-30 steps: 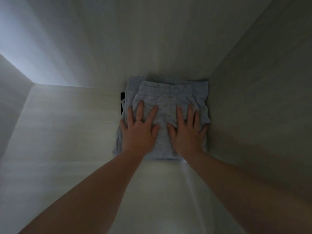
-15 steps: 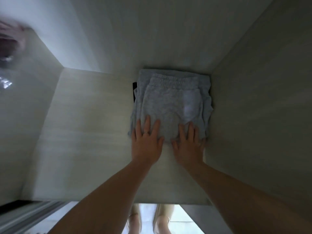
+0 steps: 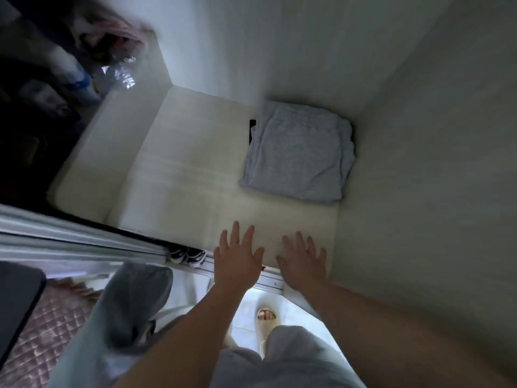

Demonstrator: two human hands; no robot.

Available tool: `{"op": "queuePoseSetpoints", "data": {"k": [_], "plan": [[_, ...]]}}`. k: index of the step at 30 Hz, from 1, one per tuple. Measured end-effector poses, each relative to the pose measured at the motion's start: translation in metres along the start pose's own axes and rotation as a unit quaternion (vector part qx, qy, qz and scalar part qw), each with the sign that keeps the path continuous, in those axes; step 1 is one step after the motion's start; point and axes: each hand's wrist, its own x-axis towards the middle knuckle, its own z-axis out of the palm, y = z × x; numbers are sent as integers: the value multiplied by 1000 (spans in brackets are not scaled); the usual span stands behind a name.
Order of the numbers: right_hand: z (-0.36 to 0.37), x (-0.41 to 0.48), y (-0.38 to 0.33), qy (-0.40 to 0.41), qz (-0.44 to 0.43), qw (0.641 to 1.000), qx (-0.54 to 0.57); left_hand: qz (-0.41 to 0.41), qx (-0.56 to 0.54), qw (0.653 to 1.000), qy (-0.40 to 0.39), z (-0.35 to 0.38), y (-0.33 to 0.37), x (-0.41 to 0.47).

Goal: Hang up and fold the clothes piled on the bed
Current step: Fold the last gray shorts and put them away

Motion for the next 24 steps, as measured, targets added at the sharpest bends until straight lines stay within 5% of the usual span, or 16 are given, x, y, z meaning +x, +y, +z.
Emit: {"op": "queuePoseSetpoints", "data": {"k": [13, 24], "plan": [[6, -101, -54, 42, -209, 977, 9, -110, -115, 973, 168, 44, -25, -200], [-31, -224, -94, 104, -504, 851, 105, -188, -83, 910, 359, 6, -27, -360]]}}
